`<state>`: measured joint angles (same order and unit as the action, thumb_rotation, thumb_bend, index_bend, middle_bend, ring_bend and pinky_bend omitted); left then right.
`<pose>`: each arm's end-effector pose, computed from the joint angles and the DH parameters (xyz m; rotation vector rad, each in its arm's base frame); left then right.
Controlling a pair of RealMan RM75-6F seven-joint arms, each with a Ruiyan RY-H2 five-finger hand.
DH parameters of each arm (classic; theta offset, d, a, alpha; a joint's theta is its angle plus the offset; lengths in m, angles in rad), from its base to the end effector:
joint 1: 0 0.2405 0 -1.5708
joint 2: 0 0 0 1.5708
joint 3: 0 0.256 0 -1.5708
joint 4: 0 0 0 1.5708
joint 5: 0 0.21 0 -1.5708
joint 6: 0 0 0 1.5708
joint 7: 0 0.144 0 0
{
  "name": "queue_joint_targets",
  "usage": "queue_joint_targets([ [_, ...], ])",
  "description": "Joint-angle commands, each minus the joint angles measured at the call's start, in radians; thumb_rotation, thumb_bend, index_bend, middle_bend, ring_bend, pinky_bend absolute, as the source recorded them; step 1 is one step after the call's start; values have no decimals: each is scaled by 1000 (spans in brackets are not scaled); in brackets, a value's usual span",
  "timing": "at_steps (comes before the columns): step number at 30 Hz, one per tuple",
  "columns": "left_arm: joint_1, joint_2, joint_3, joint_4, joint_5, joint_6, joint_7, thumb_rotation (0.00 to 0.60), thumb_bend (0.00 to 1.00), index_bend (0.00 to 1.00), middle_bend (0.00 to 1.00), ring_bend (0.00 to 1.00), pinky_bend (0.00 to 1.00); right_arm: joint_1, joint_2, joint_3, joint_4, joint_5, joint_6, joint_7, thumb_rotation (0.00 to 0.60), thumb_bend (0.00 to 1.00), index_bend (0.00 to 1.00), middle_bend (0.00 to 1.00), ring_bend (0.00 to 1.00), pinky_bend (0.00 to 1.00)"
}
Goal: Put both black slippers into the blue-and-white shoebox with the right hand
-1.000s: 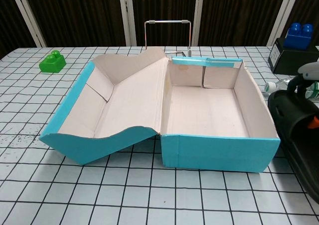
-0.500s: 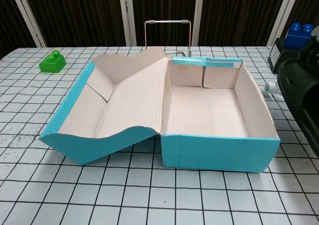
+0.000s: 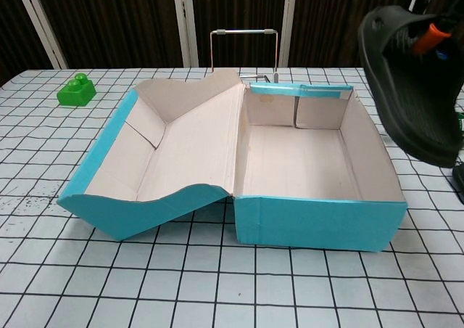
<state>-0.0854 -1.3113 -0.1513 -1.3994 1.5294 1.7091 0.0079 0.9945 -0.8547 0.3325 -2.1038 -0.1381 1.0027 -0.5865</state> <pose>-0.3106 0.1962 0.1587 -1.2020 -0.6376 -1.0803 -0.0924 -0.3561 0.1646 1.5224 -1.2261 0.7226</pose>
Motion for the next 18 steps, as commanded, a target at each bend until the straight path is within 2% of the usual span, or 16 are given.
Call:
queue_joint_targets([
  [1,-2,-4,5,-3,5,-5,-5,600,229,181,0,0,117,-107,-25,59,14,-219,-53,211,600,384,585,415,1000,1000],
  [6,-5,-11,14,-6,12,-13,10,600,226,181,0,0,117,-172,-152,57,68,-419,33,351,600,383,603,415,1000,1000],
  [13,-7,-12,17,-8,10,-21,16,600,227,181,0,0,116,-197,-341,25,180,-619,155,421,600,384,616,415,1000,1000],
  [18,-8,-12,14,-5,4,-25,14,600,227,181,0,0,117,-208,-430,-1,254,-714,195,446,600,384,623,416,1000,1000],
])
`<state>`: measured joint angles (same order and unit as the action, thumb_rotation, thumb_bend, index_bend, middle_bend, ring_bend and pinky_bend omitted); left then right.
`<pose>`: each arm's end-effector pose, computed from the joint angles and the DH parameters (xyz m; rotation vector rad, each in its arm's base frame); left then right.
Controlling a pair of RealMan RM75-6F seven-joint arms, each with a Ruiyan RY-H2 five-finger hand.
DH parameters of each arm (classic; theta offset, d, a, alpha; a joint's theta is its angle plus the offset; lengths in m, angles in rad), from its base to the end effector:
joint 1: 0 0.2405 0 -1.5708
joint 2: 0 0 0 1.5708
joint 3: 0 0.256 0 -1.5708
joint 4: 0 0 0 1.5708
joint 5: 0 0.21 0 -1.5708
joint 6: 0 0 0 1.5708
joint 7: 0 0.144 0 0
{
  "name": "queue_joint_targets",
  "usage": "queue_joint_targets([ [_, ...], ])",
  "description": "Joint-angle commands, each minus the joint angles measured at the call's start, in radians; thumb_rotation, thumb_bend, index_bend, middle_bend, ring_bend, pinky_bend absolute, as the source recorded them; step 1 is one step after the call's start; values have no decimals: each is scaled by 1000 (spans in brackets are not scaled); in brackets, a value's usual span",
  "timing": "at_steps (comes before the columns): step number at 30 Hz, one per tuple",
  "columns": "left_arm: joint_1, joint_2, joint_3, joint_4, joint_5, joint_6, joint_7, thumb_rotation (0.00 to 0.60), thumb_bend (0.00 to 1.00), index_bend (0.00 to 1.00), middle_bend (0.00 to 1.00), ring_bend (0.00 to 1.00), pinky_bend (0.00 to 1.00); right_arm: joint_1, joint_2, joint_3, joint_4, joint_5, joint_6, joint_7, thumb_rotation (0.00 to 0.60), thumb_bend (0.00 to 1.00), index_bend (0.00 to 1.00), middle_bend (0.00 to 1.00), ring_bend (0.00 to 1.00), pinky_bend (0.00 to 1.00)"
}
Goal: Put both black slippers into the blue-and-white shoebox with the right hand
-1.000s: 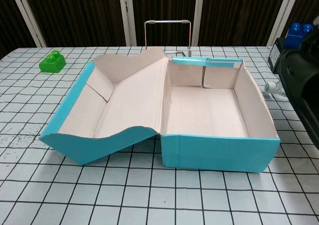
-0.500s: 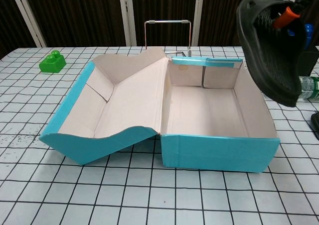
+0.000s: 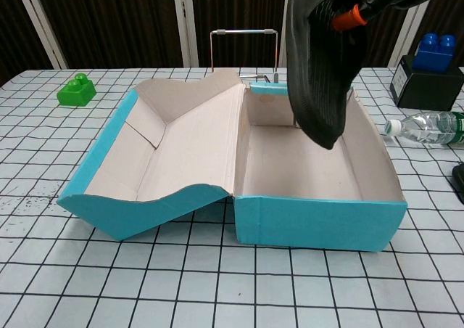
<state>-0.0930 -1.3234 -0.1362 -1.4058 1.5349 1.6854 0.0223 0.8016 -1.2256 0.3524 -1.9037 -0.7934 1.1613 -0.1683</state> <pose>-0.3083 0.1969 0.1485 -1.2325 -0.6643 -1.0704 -0.0889 -0.3593 0.1079 1.4539 -1.2388 1.3006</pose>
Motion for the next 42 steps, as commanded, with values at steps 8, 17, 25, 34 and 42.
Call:
queue_joint_targets([
  [8,-4,-3,-3,8,-10,-12,0,600,226,181,0,0,117,-24,-178,-40,184,-127,41,77,600,384,633,415,1000,1000],
  [17,-6,-2,-5,7,-24,-24,9,600,227,181,0,0,117,-28,-263,-61,303,-176,12,98,600,384,633,416,1000,1000],
  [25,-9,-5,-6,12,-32,-34,18,600,227,181,0,0,117,-44,-307,-92,375,-223,-22,125,600,384,633,416,1000,1000],
  [34,-8,-6,-9,13,-34,-29,16,600,227,181,0,0,117,-48,-358,-100,411,-261,-44,129,600,383,634,415,1000,1000],
  [42,-8,-3,-11,13,-39,-31,6,600,227,181,0,0,116,-42,-395,-99,432,-262,-67,102,600,383,633,415,1000,1000],
])
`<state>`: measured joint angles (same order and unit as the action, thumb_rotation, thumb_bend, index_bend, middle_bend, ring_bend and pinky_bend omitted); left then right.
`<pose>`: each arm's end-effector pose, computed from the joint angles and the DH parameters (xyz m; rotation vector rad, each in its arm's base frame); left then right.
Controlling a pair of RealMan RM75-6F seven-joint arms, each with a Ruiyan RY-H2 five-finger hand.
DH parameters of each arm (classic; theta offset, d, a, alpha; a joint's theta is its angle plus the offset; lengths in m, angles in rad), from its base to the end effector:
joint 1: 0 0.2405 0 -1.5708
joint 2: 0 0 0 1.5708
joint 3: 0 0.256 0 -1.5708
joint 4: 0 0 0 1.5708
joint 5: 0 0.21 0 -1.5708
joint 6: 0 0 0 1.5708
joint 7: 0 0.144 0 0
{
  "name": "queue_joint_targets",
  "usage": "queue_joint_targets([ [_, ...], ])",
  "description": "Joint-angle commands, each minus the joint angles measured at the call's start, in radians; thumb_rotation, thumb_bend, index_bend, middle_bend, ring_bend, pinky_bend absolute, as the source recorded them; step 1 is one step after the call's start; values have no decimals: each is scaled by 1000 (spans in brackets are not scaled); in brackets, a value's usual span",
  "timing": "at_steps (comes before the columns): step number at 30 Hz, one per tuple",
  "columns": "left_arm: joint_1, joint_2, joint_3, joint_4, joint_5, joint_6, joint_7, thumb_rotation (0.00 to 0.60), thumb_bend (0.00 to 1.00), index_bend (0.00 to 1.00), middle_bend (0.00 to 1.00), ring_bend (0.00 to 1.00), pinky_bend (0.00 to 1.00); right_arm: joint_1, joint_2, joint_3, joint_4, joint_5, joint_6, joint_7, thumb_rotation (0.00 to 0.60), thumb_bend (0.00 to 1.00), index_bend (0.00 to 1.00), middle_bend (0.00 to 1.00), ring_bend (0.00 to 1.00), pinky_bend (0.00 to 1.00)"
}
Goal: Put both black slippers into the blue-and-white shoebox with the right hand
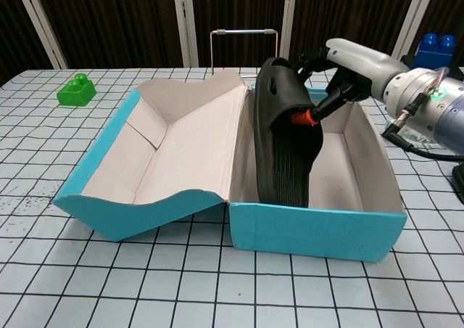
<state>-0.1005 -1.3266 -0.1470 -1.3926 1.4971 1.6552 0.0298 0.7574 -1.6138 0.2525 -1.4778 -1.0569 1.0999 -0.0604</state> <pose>-0.3149 0.2024 0.1486 -1.2193 -0.6790 -1.0310 -0.1224 -0.3569 -0.0059 1.5704 -1.2431 1.2727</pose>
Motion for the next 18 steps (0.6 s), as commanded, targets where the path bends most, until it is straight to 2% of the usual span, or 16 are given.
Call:
queue_joint_targets([
  [1,0,1,-1,0,-2,0,-2,600,227,181,0,0,117,3,-11,1,10,3,-10,-12,600,384,633,415,1000,1000],
  [18,3,6,-8,0,-13,2,-8,600,227,181,0,0,117,32,-69,-6,89,38,-111,-90,600,384,633,416,1000,1000],
])
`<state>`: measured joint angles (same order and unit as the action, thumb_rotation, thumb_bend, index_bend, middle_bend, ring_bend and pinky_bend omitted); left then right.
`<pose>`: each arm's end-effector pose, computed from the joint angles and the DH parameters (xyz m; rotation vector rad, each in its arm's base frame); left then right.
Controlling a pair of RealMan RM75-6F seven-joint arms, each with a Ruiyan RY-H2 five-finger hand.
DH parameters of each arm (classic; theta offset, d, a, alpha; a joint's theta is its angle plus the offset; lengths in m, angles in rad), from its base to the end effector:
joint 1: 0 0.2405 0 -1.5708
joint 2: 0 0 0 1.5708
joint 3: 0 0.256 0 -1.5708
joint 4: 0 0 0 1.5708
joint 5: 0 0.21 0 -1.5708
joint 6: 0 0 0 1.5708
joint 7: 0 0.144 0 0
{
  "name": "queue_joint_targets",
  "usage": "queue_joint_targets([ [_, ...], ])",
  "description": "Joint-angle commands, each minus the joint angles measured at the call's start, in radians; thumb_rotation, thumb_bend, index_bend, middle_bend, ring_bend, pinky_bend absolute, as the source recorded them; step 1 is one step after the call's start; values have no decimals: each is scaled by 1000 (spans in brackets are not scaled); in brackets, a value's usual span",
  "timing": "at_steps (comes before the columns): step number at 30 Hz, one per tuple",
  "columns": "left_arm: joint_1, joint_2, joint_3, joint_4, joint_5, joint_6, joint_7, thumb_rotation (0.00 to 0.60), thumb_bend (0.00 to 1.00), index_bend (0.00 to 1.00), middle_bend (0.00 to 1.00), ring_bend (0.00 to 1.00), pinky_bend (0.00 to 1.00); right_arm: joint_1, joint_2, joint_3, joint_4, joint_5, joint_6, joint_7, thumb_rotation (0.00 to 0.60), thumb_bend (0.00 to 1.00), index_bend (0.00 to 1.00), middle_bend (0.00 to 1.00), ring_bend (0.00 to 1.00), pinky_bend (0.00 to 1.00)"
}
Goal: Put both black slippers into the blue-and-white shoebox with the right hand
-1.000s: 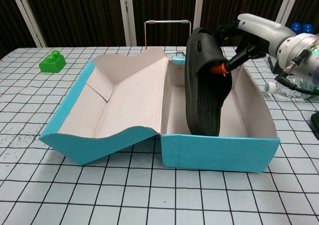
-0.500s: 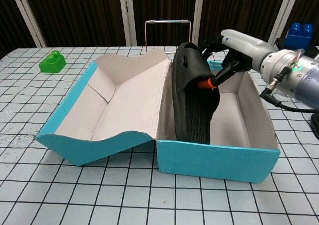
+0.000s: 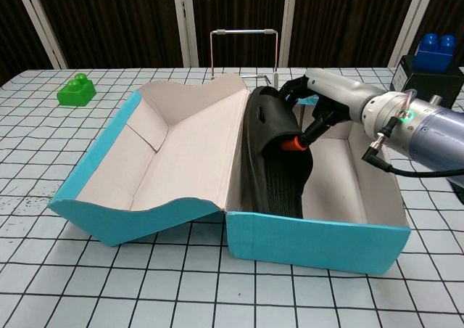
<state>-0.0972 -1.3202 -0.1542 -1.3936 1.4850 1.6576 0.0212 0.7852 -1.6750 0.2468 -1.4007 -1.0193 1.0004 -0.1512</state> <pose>-0.3170 0.2025 0.1528 -1.2009 -0.6805 -1.0304 -0.1229 -0.3586 -0.0358 1.6770 -1.2289 1.1355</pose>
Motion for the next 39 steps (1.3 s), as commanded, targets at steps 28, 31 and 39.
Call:
queue_joint_targets([
  [28,-1,-3,-5,7,-5,1,3,600,226,180,0,0,117,55,-119,22,190,15,-133,16,600,384,633,416,1000,1000],
  [31,-2,-5,-3,8,-5,1,8,600,227,181,0,0,117,56,-122,29,199,8,-131,23,600,384,633,415,1000,1000],
  [39,-4,-8,-1,9,-4,-4,13,600,227,181,0,0,117,58,-107,50,185,-8,-119,33,600,383,603,416,1000,1000],
])
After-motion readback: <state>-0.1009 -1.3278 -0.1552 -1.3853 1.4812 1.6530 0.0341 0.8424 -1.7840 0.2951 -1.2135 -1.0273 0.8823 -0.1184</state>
